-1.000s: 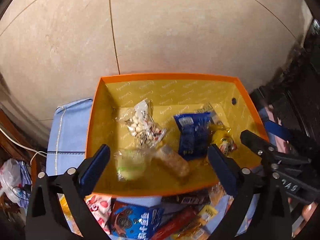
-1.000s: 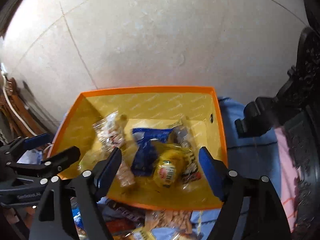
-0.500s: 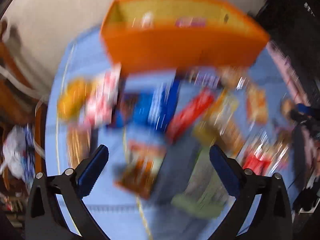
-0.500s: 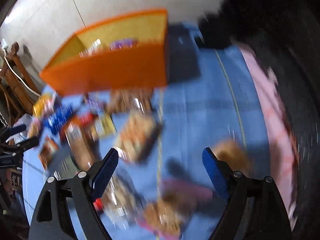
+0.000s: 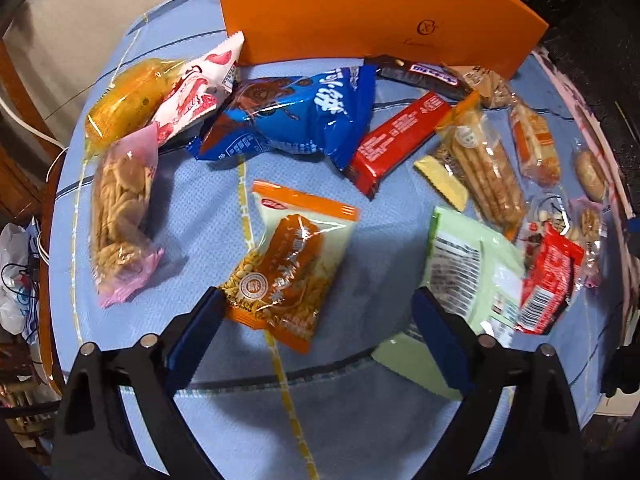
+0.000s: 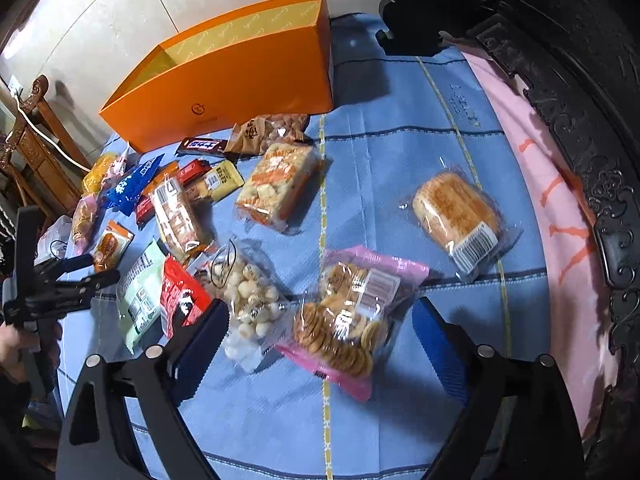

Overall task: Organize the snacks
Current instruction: 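Grasp the orange-and-white snack bag with the left gripper while the right gripper grasps the pink-labelled cookie pack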

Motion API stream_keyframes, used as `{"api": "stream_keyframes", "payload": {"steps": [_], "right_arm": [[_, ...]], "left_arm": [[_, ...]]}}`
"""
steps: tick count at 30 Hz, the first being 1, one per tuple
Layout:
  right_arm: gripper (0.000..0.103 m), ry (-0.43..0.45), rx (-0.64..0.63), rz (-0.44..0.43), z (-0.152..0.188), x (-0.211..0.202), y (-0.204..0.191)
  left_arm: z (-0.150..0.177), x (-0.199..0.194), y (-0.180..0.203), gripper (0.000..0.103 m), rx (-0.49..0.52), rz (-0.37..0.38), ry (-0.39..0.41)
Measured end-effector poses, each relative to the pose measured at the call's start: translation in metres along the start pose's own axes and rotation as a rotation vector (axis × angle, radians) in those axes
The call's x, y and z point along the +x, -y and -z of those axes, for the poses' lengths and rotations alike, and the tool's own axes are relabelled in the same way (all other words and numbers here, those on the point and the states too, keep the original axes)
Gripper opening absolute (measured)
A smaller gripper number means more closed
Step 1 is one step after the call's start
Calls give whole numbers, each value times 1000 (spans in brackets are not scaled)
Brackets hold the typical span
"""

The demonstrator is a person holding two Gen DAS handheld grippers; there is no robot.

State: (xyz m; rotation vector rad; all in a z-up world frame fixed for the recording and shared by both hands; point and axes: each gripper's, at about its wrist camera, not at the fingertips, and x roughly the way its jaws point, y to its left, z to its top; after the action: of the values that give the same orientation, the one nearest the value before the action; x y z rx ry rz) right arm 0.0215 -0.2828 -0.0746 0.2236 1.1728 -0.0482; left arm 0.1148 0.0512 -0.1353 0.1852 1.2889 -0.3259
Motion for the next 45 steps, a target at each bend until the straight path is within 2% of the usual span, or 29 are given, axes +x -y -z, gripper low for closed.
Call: {"api": "stream_keyframes", "payload": {"steps": [6, 9, 11, 13, 16, 19, 24, 27, 29, 32, 37, 39, 40, 41, 44, 45], "right_arm": [[93, -1, 11, -1, -3, -1, 3], [93, -3, 8, 6, -7, 2, 3], [93, -8, 7, 12, -9, 3, 4], [93, -16, 7, 25, -9, 5, 7], [93, -34, 23, 50, -7, 9, 15], [94, -54, 51, 60, -3, 14, 25], [94, -99, 67, 53, 8, 27, 29], [94, -69, 114, 90, 8, 30, 30], [94, -64, 170, 82, 6, 33, 35], [94, -84, 217, 56, 2, 43, 34], [93, -129, 250, 88, -1, 62, 25], [86, -162, 210, 124, 1, 70, 17], [77, -164, 171, 144, 3, 72, 11], [62, -150, 133, 159, 4, 71, 6], [49, -122, 46, 169, 7, 66, -4], [48, -118, 34, 160, 7, 64, -4]], "left_arm": [[-10, 10, -7, 70, 30, -4, -19], [-21, 14, -9, 67, 65, -13, -19], [-24, 15, -10, 58, 91, -33, -9], [-27, 12, -17, 36, 61, -21, 0], [-29, 8, -40, 17, -35, 41, -9], [-27, -2, -52, 16, -73, 38, 14], [-23, -30, -42, 16, -79, 107, 56], [-18, -37, -24, 16, -63, 130, 48], [-12, -41, -9, 16, -52, 154, 45], [-9, -43, 15, 16, -24, 179, 37], [1, -43, 36, 16, 1, 207, 14], [1, -41, 41, 16, 6, 215, 7], [2, -41, 42, 16, 8, 219, 3], [2, -40, 44, 16, 12, 220, 0], [3, -40, 48, 16, 28, 227, -9], [4, -40, 48, 16, 31, 227, -12]]}}
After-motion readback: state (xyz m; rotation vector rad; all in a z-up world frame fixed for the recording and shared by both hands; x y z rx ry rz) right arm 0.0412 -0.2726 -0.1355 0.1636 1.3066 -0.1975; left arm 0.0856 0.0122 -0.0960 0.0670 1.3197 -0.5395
